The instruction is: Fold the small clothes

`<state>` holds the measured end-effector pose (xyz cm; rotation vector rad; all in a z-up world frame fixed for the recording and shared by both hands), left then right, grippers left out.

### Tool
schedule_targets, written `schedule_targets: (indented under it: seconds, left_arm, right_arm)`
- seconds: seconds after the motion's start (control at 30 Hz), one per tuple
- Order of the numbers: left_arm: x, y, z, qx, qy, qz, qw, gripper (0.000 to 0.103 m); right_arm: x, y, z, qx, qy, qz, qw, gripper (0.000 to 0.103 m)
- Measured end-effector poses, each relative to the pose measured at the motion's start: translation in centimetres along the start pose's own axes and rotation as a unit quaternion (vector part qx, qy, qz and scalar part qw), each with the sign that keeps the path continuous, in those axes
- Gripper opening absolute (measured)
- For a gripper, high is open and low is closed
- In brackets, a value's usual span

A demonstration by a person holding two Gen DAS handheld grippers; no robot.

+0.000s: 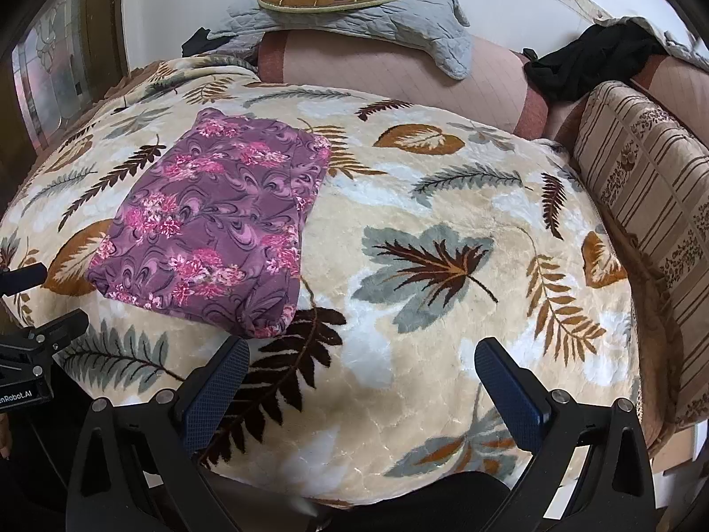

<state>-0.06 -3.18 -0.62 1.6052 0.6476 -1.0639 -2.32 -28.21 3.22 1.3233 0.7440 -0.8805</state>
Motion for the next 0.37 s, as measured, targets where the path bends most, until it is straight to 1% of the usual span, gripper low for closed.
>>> schedule_targets:
  seconds: [0.17, 0.37]
  left_arm:
    - [-0.4, 0.1, 0.9, 0.01, -0.007, 0.011, 0.9999, 0.086]
    - [-0.3, 0.2, 1.5, 0.023, -0.001, 0.007, 0.9997, 0.086]
  right_arm:
    - [0.0, -0.1, 0.0, 0.0, 0.002, -0.001, 1.0, 0.102]
    - [0.0, -0.2, 0.1, 0.004, 0.001, -0.001, 1.0, 0.102]
Point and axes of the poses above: each gripper's, at about its wrist camera, not at the fingertips, and x roughly the way its jaws point, z to its right, y to its top, the point moved 4 cm from there along x, roughly the way its jaws point, and after that the axes turned 5 degrees about -z, right-handed, at the moved point
